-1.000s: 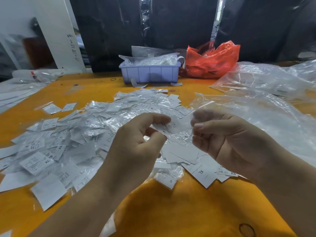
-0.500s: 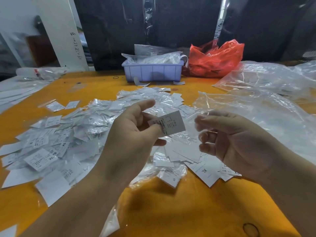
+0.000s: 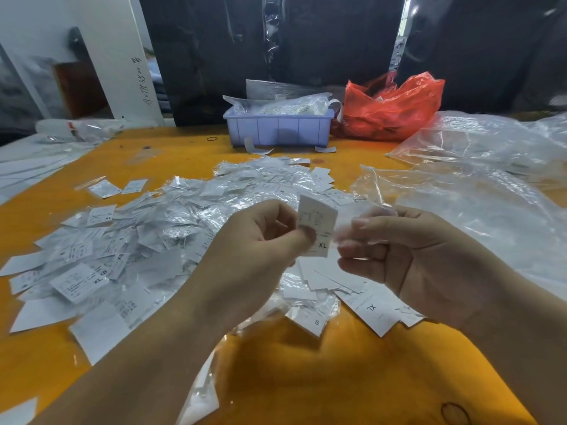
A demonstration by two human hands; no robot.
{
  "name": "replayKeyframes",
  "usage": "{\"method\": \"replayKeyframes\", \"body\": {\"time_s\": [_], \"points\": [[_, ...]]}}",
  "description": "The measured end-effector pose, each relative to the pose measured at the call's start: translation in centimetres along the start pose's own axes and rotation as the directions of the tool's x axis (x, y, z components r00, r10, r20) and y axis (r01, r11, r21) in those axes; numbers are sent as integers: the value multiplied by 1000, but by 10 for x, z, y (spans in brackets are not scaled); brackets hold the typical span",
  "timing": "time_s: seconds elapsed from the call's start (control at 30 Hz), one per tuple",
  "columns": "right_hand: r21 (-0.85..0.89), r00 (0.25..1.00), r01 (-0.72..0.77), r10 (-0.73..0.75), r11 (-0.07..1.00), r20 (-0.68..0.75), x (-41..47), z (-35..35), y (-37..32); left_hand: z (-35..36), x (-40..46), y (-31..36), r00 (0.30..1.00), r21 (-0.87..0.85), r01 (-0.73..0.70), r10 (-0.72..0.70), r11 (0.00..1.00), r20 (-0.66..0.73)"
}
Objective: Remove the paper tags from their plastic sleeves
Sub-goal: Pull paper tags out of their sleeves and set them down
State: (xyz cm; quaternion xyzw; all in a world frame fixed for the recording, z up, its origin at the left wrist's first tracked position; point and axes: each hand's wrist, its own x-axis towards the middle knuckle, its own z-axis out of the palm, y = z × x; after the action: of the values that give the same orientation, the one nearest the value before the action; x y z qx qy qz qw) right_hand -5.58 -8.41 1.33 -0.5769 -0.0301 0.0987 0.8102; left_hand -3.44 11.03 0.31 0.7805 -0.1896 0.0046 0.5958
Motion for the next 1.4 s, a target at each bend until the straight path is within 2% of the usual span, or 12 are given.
{"method": "replayKeyframes", "body": {"time_s": [0.07,0.17,0.23,0.33,0.5,0.67,0.87,1.1,1.27,1.4], "points": [[16,1000,20,-20,1000,-18,-1,-1,-2,0,1,0,998,-115,69,-68,991,7],[-21,998,44,-45,999,-46,-1,-2,-3,-1,3,-1,983,-350,178,-179,920,29],[-50,997,52,-56,997,-62,-1,-2,-2,-1,3,0,977,-412,204,-210,888,32],[-77,994,63,-69,995,-79,-1,-1,-1,0,5,-1,981,-347,184,-196,920,0],[-135,996,57,-65,989,-55,-1,0,0,-3,6,-1,982,-366,167,-187,915,-20],[-179,998,36,-44,983,-43,-2,1,1,-2,5,-3,985,-361,169,-166,917,37],[-254,993,78,-97,964,-64,-1,0,3,1,5,-3,984,-355,174,-152,918,91],[-234,990,111,-128,966,-59,-2,3,4,3,4,-3,985,-391,173,-157,904,74],[-209,985,138,-156,968,-73,-3,2,4,0,4,-2,987,-356,156,-160,921,20],[-205,980,149,-172,967,-100,-3,2,3,0,3,0,988,-329,156,-150,931,44]]}}
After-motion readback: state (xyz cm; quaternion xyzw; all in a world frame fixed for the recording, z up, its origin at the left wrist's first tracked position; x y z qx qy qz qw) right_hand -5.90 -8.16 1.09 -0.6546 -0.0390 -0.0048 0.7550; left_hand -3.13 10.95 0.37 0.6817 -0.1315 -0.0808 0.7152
